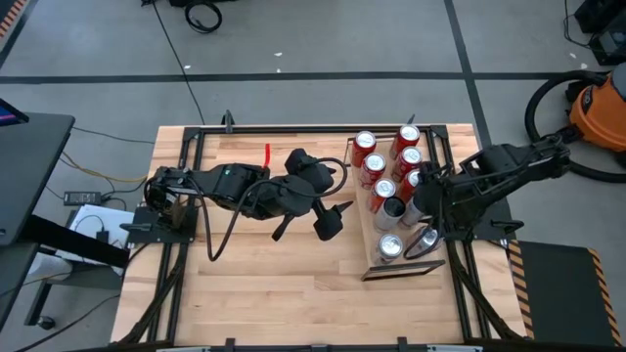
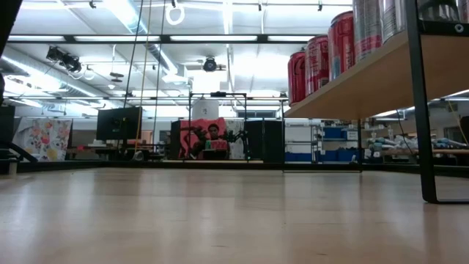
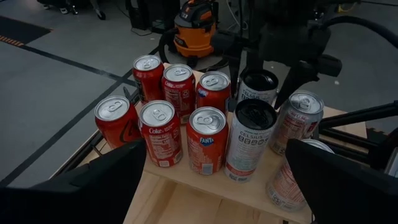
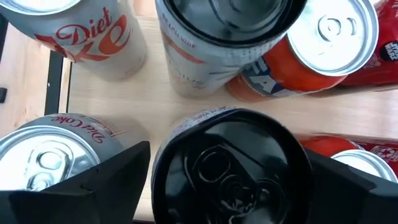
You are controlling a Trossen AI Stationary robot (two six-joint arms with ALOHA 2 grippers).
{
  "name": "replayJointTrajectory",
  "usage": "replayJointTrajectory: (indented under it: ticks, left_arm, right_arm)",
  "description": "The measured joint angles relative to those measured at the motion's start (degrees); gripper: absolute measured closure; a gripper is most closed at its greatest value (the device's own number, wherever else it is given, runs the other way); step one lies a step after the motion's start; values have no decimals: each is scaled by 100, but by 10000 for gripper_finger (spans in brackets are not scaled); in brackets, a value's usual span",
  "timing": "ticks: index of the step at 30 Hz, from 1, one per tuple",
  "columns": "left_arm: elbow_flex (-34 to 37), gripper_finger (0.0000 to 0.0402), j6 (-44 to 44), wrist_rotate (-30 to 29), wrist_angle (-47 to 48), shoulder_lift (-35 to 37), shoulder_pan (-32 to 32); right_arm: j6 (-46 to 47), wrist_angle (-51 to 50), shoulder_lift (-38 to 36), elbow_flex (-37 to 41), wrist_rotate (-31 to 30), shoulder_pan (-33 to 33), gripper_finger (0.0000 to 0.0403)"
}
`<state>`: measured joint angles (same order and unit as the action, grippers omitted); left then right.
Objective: Place canned beverage on shelf
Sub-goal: Adjust the white pink soda can on the shelf, then return to Home Position
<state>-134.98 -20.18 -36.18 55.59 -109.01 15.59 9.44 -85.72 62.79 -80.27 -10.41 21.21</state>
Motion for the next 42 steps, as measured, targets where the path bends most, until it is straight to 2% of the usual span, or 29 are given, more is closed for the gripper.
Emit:
replayJointTrajectory:
  ticks: [17, 27, 31, 42]
  left_arm:
    - [-1, 4, 33, 2, 49, 0, -4]
    - [0, 4, -153, 4, -257, 2, -4]
    - [-1, 4, -260, 4, -255, 2, -4]
    - [0, 4, 344, -275, -254, 2, -31]
  right_arm:
    - [282, 616, -350, 1, -104, -3, 41]
    - [543, 1644, -887, 2, -410, -4, 41]
    - [855, 1897, -1105, 1, -640, -2, 41]
    - [1208, 2803, -1756, 0, -1436, -4, 55]
